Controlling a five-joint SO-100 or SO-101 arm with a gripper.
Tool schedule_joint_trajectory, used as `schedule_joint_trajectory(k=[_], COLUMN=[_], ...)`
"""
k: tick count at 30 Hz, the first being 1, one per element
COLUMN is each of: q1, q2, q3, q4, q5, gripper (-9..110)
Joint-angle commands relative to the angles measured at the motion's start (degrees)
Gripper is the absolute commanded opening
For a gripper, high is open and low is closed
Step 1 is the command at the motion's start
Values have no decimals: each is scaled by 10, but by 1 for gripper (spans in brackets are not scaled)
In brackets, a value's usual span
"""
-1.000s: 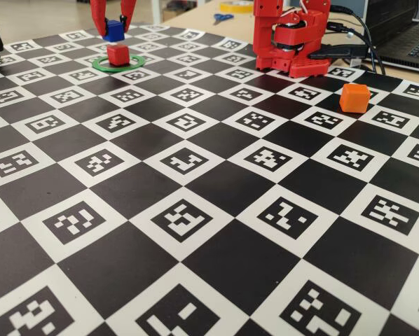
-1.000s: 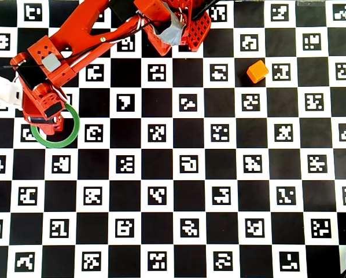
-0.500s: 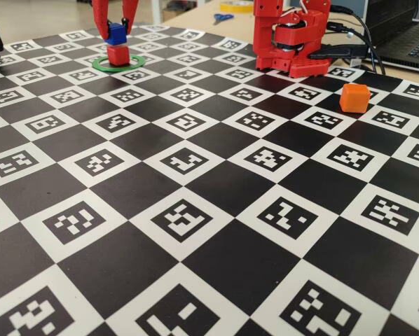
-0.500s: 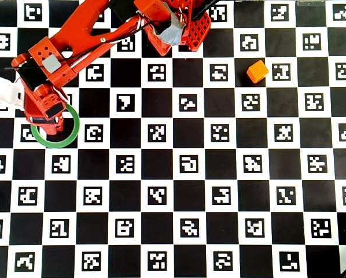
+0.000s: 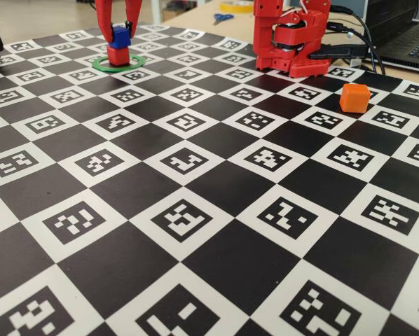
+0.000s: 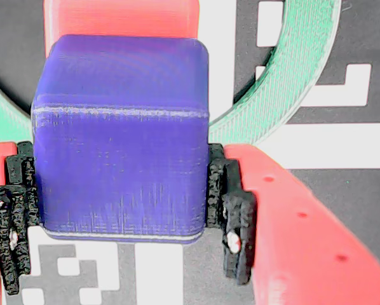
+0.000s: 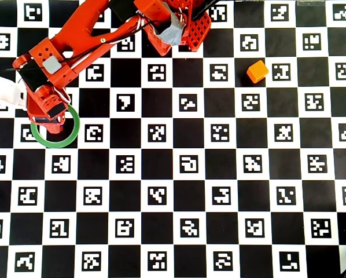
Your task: Grab the red cube then put it in the green circle then put the blue cube on top and finally the orange cube on top
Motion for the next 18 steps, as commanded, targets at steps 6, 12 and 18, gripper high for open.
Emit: schedule_joint_trajectory(k=[6, 12, 18], q1=[3, 4, 1], q2=[48, 71, 105], q3=[-4, -5, -26], q4=[-18, -8, 37], q5=[15, 19, 28], gripper=[39, 43, 43])
